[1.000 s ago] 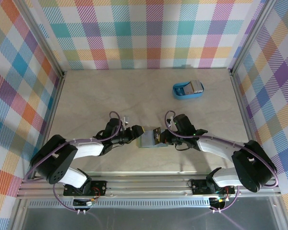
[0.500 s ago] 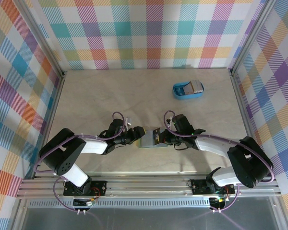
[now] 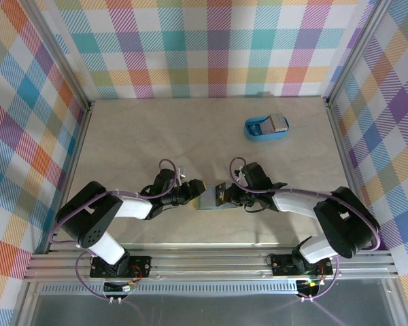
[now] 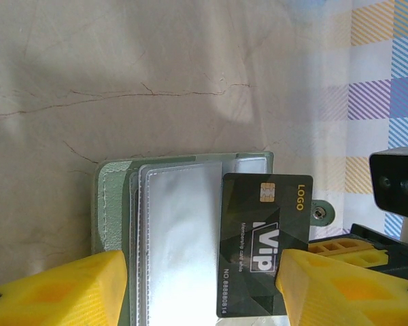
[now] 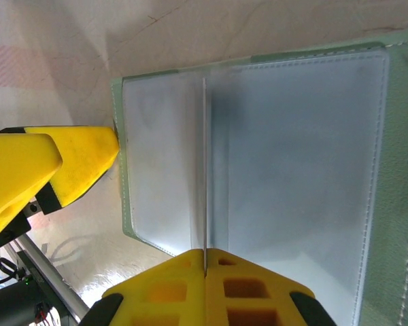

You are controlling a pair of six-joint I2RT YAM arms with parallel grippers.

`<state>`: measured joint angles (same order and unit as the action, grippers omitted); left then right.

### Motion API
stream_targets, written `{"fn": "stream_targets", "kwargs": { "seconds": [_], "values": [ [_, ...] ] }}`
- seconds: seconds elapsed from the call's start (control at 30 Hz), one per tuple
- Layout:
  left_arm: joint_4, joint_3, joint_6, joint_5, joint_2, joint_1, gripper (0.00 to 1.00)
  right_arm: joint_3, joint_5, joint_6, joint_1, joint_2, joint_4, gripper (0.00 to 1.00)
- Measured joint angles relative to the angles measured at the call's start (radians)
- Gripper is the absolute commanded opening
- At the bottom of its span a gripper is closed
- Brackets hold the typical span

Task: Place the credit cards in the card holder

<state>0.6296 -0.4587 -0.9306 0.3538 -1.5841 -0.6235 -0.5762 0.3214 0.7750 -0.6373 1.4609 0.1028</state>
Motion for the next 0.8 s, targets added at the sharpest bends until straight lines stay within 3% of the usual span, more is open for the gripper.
{"fn": "stream_targets", "kwargs": {
  "seconds": [0.8],
  "values": [
    [0.006, 0.0, -0.001, -0.019, -0.012, -0.012, 0.61, 0.011, 0.02, 0.026, 0.0, 0.013, 0.04, 0.0]
  ]
}}
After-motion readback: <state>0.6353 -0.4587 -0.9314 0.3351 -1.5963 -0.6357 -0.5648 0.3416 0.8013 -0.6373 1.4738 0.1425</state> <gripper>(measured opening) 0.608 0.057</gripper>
